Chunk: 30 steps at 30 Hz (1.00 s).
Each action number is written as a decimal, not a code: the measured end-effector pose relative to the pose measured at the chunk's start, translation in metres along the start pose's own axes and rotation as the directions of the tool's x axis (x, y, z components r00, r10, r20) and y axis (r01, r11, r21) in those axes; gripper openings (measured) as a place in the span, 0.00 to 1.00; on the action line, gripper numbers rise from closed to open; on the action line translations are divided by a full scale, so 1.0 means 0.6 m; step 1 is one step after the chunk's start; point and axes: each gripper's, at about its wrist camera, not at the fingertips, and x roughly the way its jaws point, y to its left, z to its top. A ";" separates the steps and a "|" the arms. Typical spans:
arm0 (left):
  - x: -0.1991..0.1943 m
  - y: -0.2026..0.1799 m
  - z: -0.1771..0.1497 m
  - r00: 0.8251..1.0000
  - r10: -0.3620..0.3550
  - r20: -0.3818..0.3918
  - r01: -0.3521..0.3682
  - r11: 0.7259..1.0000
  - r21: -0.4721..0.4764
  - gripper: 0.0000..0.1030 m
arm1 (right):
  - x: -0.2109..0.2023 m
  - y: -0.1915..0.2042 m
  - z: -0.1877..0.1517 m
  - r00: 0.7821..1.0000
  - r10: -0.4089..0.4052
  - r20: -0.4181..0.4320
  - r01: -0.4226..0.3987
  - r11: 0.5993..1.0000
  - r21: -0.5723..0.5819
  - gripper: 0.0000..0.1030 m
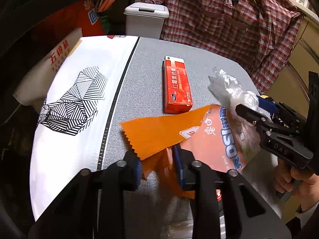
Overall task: Collect trash
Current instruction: 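Grasp the orange snack bag with the left tool while the right tool grasps the clear plastic bag, then carry the clear plastic bag with the right tool over the bin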
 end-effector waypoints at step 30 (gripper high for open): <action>-0.210 -0.033 0.005 0.974 -0.001 0.228 0.007 1.000 -0.025 0.18 | -0.383 -0.038 -0.038 0.964 -0.095 0.246 0.075 0.993 0.091 0.56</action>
